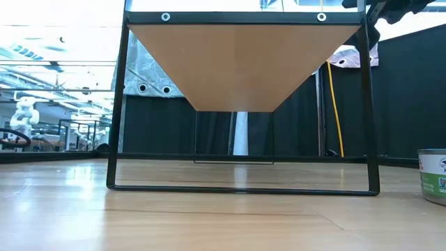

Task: Stack canned seafood by type on shelf
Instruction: Put the red tuna can on the shelf

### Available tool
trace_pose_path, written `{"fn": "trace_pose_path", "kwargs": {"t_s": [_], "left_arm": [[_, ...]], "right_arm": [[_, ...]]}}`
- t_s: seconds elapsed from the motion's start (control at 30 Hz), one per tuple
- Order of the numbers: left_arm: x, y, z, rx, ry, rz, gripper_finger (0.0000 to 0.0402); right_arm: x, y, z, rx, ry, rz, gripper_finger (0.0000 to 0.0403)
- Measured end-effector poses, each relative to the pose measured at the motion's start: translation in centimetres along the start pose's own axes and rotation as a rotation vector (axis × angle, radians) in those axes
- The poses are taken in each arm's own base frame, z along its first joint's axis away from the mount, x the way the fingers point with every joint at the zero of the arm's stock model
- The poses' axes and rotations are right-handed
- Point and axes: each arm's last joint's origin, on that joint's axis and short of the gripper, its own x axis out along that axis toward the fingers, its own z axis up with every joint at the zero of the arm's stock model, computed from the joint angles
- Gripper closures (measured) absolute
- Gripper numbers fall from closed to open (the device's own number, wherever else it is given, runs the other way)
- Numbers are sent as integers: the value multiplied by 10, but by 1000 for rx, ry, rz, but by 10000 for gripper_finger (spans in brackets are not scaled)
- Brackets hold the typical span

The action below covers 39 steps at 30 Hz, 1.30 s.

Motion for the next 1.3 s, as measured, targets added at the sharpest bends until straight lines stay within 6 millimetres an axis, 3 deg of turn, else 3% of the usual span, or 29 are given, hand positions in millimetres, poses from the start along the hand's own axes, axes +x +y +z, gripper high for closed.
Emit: {"fn": "trace_pose_path", "kwargs": {"t_s": [0.17,0.5,0.87,1.3], "left_arm": [[38,-15,-17,-7,80,-21,250],[62,-20,-22,-225,131,-148,250],[96,-13,-38,-249,234,-139,255],[101,5,-43,-302,324,-119,255]], "right_arm": [[0,0,0,-26,0,0,28],[0,0,0,-92,0,0,28],[0,0,0,-90,1,0,28],[0,0,0,-72,1,1,28]]}}
